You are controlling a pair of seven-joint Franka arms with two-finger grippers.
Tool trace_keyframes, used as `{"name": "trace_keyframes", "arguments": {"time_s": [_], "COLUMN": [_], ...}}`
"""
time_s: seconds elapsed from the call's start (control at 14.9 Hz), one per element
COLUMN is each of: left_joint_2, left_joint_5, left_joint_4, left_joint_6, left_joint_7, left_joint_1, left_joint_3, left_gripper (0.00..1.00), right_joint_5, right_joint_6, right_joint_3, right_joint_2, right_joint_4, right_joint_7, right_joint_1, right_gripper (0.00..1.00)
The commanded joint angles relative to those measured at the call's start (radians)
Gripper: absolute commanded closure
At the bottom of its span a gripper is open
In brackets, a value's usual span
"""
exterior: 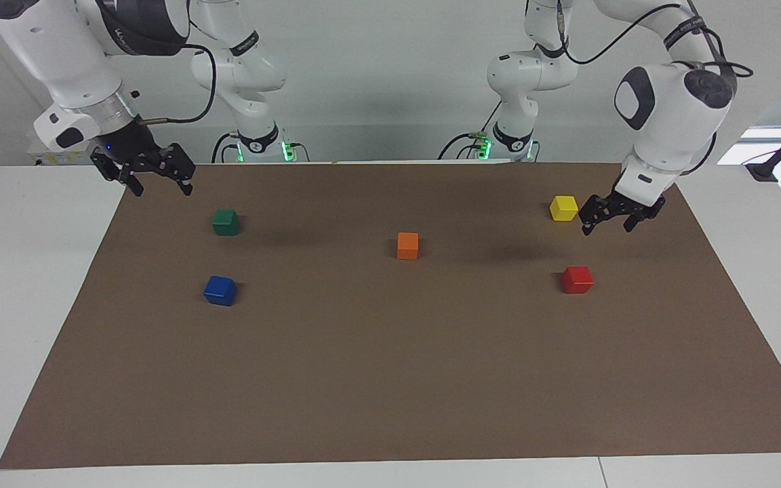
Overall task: Transfer red block to right arm and stack on blue block
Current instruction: 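Reach the left gripper to the red cube and close on it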
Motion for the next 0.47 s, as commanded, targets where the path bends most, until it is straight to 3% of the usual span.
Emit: {"name": "trace_keyframes", "arguments": {"time_s": [0.0,0.4], "left_joint_2": [0.064,0.140], "left_joint_5": [0.041,0.041], "left_joint_4": [-0.018,-0.058], "left_joint_6": [0.075,0.208], "left_joint_7": [0.003,0.003], "left_joint_1": [-0.019,-0.039], "left_joint_3": [0.010,0.010], "left_gripper": [0.00,0.00], "right_joint_5": [0.188,0.627], "right_joint_6": [0.036,0.050], "right_joint_3": [0.006,0.005], "right_joint_2": [-0.032,-0.038], "right_joint_4": [-0.056,-0.143], "right_joint_7": [-0.120,-0.250], "right_joint_1": [-0.016,-0.037], "right_gripper": [0.00,0.00]}}
